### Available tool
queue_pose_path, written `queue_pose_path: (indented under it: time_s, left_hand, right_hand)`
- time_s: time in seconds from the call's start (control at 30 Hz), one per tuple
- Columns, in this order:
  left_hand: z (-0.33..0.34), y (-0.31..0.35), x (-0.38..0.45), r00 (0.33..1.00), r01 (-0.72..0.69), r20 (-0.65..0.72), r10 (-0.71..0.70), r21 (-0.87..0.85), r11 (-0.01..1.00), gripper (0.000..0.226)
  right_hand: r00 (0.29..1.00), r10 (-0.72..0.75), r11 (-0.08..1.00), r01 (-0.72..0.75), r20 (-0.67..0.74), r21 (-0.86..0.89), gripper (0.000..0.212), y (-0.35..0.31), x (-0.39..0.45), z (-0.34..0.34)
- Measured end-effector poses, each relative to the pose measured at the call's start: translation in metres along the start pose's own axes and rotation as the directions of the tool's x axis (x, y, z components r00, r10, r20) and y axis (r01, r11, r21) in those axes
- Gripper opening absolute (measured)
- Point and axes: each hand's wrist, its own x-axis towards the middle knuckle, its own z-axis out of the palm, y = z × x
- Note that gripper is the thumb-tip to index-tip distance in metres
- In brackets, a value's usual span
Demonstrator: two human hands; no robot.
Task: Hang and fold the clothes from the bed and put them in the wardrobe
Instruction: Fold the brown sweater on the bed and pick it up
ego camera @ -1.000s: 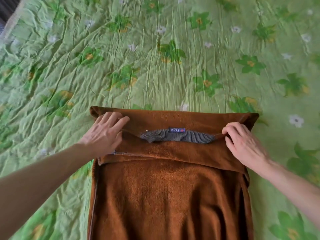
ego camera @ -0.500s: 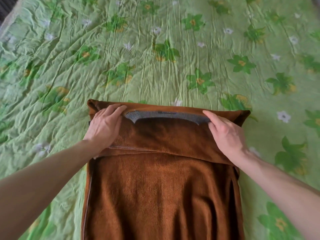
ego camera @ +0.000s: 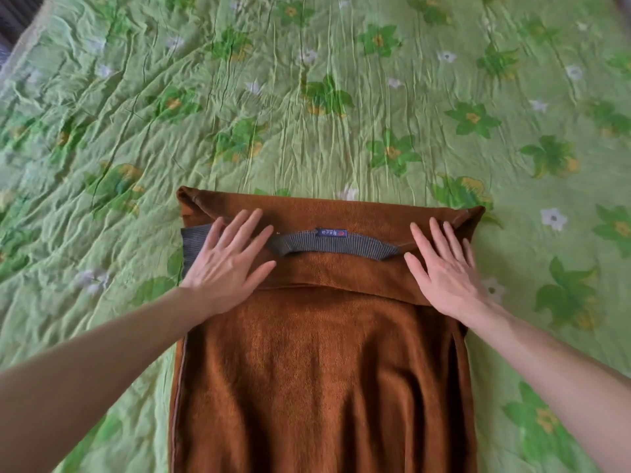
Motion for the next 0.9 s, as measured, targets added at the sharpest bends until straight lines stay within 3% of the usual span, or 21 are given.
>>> queue_pose_path:
  time_s: [0.1,0.27,0.4,0.63,0.8,0.9]
  left_hand:
    - [0.008,0.033,-0.016,0.998,0.061,-0.016,-0.063,-0.120,0.991,0.072]
    - [0.035,0.078,-0.067,0.992,0.115,-0.026,-0.121,-0.177,0.978,0.070]
    - [0.055,0.111,-0.125,0.988,0.148,-0.008,-0.152,-0.190,0.971,0.069]
    - [0.070,0.127,-0.187,0.997,0.046,-0.051,-0.052,-0.126,0.991,0.064]
    - [0.072,0.129,-0.217,0.990,0.101,-0.084,-0.115,-0.150,0.984,0.060]
    - [0.076,0.139,-0.258,0.971,0.197,-0.096,-0.218,-0.191,0.962,0.060]
  right_hand:
    - [0.983,-0.031,0.985,0.061,-0.179,0.163,0.064,-0.024,-0.027,0.005]
    - [0.953,-0.133,0.977,0.172,-0.271,0.124,0.061,-0.060,-0.105,0.035]
    - [0.961,-0.167,0.979,0.188,-0.222,0.075,0.062,-0.075,-0.180,0.065]
    - [0.995,-0.061,0.997,0.056,-0.080,-0.061,0.071,-0.062,-0.261,0.116]
    - [0.990,-0.089,0.996,0.088,-0.106,-0.012,0.070,-0.059,-0.260,0.116]
    - [0.991,-0.008,0.996,0.021,-0.136,0.089,0.064,-0.053,-0.280,0.117]
